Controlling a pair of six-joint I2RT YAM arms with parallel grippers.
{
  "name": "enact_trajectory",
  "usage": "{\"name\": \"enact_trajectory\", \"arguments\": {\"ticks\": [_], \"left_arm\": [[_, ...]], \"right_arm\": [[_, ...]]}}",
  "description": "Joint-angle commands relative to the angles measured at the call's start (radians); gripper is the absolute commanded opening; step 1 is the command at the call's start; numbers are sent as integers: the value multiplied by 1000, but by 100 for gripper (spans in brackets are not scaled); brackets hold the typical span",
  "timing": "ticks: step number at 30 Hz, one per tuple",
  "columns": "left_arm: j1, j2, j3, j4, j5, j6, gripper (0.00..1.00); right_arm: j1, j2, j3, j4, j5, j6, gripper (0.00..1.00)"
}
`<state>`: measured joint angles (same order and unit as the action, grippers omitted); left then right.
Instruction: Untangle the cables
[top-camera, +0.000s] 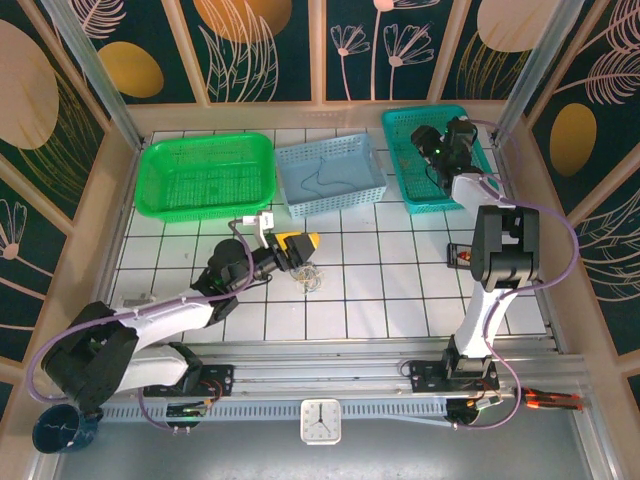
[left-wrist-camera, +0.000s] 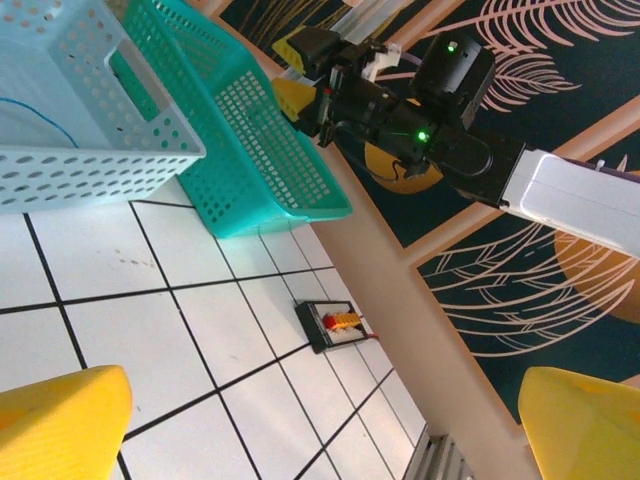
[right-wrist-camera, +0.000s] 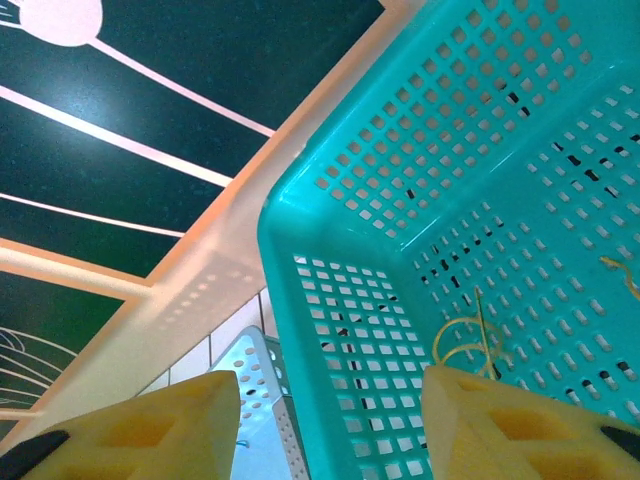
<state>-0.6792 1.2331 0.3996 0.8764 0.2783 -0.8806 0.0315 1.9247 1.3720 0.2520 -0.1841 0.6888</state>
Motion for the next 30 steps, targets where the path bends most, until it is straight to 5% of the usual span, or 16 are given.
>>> {"name": "enact_trajectory", "arguments": {"ticks": [1,9,19,30], "left_arm": [[10,-17,-12,-29,-23,31,99],[23,-7,-5,-107,-91,-1,99],[54,-50,50,-377,-218,-15,99],[67,-1,134,-495,-201,4,99]], "right_arm": [[4,-98,-53,70,-33,3,51],[111,-351,-347,120,-129,10,51],[449,-543,-583,-45,-78,-60,51],[722,-625,-738,-177,-61,-88,52]]}}
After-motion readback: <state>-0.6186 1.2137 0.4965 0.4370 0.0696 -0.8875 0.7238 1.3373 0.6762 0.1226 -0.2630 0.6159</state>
